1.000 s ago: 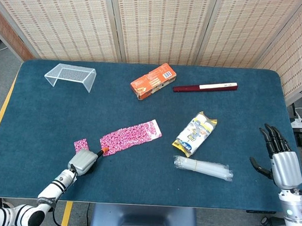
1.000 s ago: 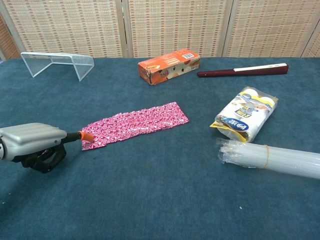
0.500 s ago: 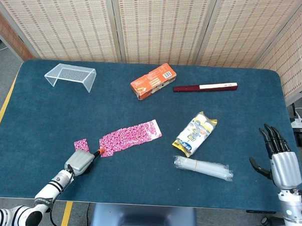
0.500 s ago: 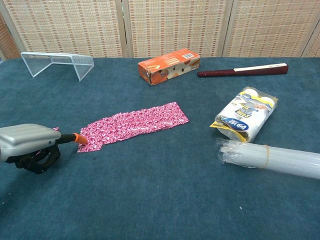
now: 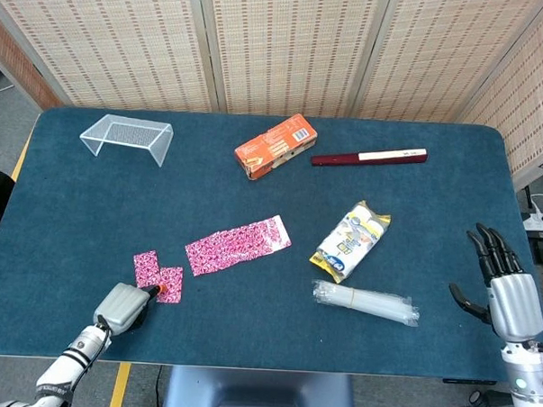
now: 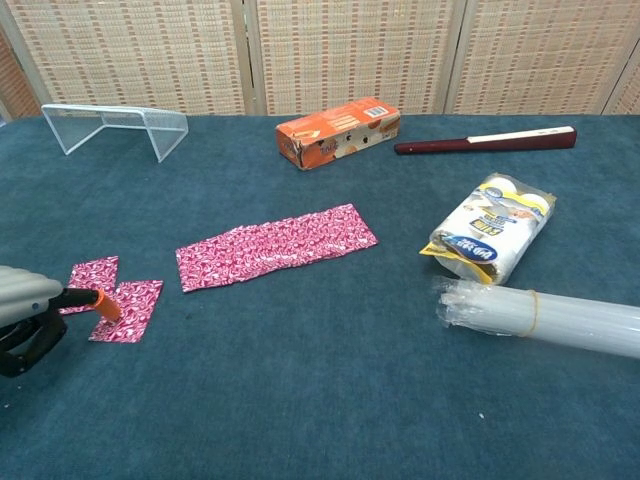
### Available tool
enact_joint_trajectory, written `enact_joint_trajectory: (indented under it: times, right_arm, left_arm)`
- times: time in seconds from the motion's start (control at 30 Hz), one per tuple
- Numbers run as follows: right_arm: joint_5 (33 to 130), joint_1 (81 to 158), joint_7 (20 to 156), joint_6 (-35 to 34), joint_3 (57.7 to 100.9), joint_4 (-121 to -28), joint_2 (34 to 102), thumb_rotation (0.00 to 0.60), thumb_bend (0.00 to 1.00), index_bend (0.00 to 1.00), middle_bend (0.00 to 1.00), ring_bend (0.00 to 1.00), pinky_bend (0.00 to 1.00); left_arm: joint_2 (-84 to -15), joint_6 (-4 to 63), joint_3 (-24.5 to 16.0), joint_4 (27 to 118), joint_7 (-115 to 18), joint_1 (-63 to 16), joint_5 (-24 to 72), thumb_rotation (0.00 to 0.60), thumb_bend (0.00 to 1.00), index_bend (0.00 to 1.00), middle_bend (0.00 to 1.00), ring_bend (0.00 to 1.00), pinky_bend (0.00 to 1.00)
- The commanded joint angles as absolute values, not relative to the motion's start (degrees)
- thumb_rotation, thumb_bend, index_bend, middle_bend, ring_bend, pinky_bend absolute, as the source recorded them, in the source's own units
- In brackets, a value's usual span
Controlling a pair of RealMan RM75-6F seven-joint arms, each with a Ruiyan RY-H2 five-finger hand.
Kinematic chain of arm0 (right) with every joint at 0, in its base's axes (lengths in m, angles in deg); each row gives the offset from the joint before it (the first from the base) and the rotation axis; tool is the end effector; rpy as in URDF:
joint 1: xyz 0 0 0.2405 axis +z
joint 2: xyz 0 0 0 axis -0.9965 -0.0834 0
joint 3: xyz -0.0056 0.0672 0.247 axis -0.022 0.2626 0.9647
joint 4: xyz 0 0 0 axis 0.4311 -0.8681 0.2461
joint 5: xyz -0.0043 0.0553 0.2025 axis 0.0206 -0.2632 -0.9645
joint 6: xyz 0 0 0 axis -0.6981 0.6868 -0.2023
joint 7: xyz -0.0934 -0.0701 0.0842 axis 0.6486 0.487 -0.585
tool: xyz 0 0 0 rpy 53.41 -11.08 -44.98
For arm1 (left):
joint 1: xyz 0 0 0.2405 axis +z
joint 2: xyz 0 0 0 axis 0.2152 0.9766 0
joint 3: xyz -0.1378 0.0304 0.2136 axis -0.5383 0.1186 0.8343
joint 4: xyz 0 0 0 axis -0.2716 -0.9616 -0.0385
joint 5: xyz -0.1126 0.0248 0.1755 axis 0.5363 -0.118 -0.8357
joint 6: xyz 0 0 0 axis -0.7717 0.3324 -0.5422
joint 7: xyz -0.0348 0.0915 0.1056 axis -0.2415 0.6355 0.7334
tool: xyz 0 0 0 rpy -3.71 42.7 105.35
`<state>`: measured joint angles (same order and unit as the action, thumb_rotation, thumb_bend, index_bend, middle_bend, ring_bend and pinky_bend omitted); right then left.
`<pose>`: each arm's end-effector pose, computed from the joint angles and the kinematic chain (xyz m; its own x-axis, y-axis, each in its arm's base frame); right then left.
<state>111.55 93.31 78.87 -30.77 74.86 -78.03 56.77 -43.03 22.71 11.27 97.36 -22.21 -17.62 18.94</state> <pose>-0.3058 -0.2077 0.1574 0.2995 0.2053 0.9318 -0.9218 -0.1896 0.3381 -0.2509 0.2304 0.0096 0.5966 0.4754 0.6466 0.8023 -0.3348 -0.4941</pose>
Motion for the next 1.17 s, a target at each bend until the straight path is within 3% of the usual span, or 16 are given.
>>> enact_joint_trajectory:
  times: [0.03, 0.3, 0.8, 0.87, 0.97, 1.03, 1.17]
  right_arm:
    - [111.5, 93.3, 78.9, -30.8, 74.8, -78.0, 56.8, 0.600, 0.19, 0.00, 0.00, 0.00, 0.19]
    - [111.8, 93.2, 78.6, -31.3, 74.8, -77.9, 56.8, 0.600, 0.19, 0.00, 0.00, 0.00, 0.19]
    - [112.1, 93.1, 78.6, -31.2, 74.6, -77.8, 56.9, 0.600, 0.19, 0.00, 0.00, 0.00, 0.19]
    - [112.0, 93.2, 78.7, -31.1, 74.6, -77.7, 56.9, 0.600, 0.19, 0.00, 0.00, 0.00, 0.19]
    - [111.9, 93.3, 79.0, -30.9, 74.8, -77.5, 57.1, 0.600, 0.19, 0.00, 0.00, 0.00, 0.19]
    - [111.9, 93.4, 79.2, -30.8, 74.8, -77.4, 57.3, 0.600, 0.19, 0.00, 0.00, 0.00, 0.19]
    - [111.9, 93.6, 79.9, -30.4, 74.6, -77.2, 57.7, 0.600, 0.19, 0.00, 0.00, 0.00, 0.19]
  left_arm:
    - [-42.2, 25.2, 13.0, 98.5, -23.1, -15.2, 17.1, 0.600, 0.83, 0.20, 0.70, 0.75, 0.74]
    - [-40.6, 27.6, 14.8, 99.4, -23.1, -11.9, 15.5, 0.600, 0.83, 0.22, 0.71, 0.75, 0.74]
    - [-36.9, 32.8, 13.4, 100.1, -23.4, -8.3, 12.9, 0.600, 0.83, 0.28, 0.70, 0.75, 0.74]
    - [-36.5, 35.4, 12.4, 99.0, -25.6, -7.2, 11.4, 0.600, 0.81, 0.25, 0.66, 0.75, 0.75]
    - [-36.9, 39.2, 10.5, 95.5, -30.2, -5.4, 9.9, 0.600, 0.69, 0.20, 0.55, 0.68, 0.74]
    - [-37.2, 40.5, 9.4, 93.4, -32.4, -4.6, 9.9, 0.600, 0.62, 0.14, 0.43, 0.56, 0.71]
    - [-37.7, 41.1, 8.0, 90.4, -35.5, -3.8, 9.6, 0.600, 0.60, 0.08, 0.27, 0.39, 0.64]
